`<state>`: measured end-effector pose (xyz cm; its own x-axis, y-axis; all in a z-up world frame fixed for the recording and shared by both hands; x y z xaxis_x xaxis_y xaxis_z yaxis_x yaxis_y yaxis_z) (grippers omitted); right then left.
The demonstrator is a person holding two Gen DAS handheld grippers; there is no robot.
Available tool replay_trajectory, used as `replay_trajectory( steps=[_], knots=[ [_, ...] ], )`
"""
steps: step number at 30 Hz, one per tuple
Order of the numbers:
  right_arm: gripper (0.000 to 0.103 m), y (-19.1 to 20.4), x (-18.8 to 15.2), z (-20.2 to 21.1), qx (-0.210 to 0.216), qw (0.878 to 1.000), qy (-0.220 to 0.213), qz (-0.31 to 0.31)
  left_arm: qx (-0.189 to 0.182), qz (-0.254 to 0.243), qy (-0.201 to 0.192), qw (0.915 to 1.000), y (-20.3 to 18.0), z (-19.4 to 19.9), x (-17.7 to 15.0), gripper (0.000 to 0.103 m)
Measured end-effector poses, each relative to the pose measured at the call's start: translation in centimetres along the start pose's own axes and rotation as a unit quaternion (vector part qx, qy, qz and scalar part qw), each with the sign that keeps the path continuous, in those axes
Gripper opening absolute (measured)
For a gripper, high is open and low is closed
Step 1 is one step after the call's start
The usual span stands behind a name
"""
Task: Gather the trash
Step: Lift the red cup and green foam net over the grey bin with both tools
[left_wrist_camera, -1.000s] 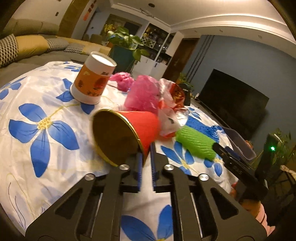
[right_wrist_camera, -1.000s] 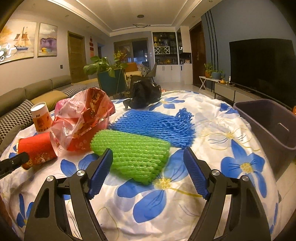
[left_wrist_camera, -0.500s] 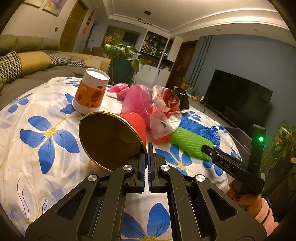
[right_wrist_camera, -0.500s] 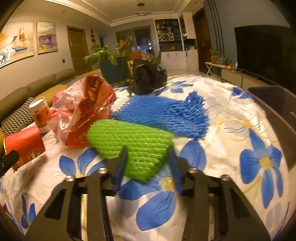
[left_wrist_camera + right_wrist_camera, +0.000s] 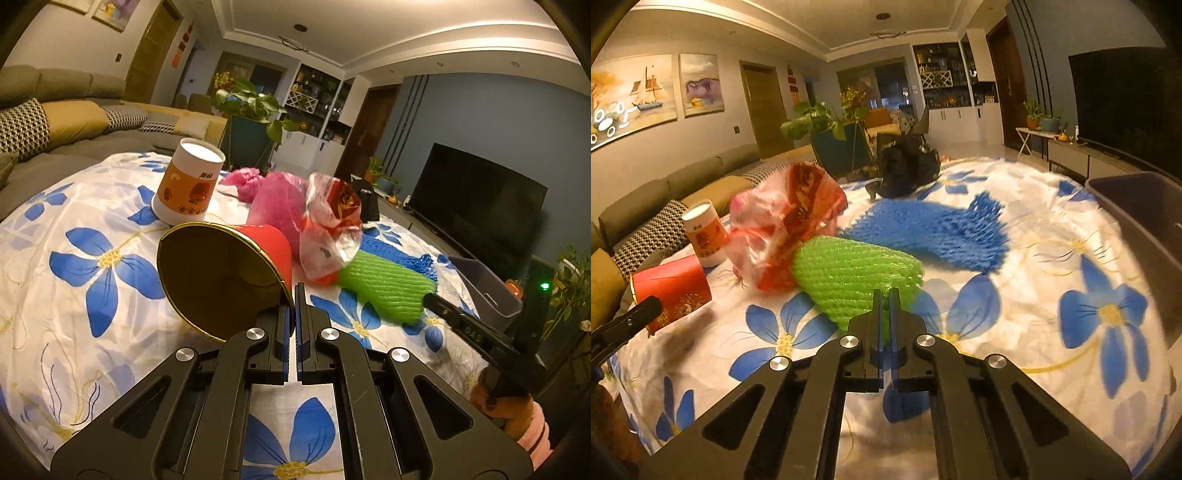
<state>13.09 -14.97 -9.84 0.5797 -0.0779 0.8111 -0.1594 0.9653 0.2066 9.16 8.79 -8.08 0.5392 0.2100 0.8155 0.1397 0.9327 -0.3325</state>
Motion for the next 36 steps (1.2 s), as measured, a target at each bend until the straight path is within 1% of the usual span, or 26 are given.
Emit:
replay_trajectory(
  steps=[7,14,25,32,36],
  knots=[
    [0.003,-0.1,0.4,3.6,-0.020,0.999,-0.040,0.012,0.001,-0.014,-0.013,0.9998,-1.4,0.8,0.1,0.001],
    [0.003,-0.4,1.0,6.7,-0.033,0.996,-0.076,0.016,-0.006,-0.029,-0.021,0.9993,-3.1,1.5,0.4,0.001],
    [0.003,-2.0,1.9,9.0,-0.046,0.994,-0.102,0.011,-0.022,-0.063,-0.029,0.9973,-6.7,0.9,1.8,0.001],
    [0.003,-3.3,2.7,10.6,-0.064,0.990,-0.122,0.010,-0.041,-0.113,-0.042,0.9919,-10.7,0.4,3.0,0.001],
    [0.003,-4.5,3.4,11.6,-0.082,0.987,-0.138,0.007,-0.055,-0.134,-0.044,0.9885,-13.2,-0.4,3.5,0.001]
  ],
)
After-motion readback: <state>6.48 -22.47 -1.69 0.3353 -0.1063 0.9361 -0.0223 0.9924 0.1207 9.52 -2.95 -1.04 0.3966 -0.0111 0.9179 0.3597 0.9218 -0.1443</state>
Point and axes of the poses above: each gripper's, at about its wrist camera, not at the fingertips, and z roughly against the way its jaws point, y to its left, x to its top, the point moved 1 cm from there along -z, roughly the way its jaws point, and after that the axes turned 5 degrees about y, right-handed, at the moved point
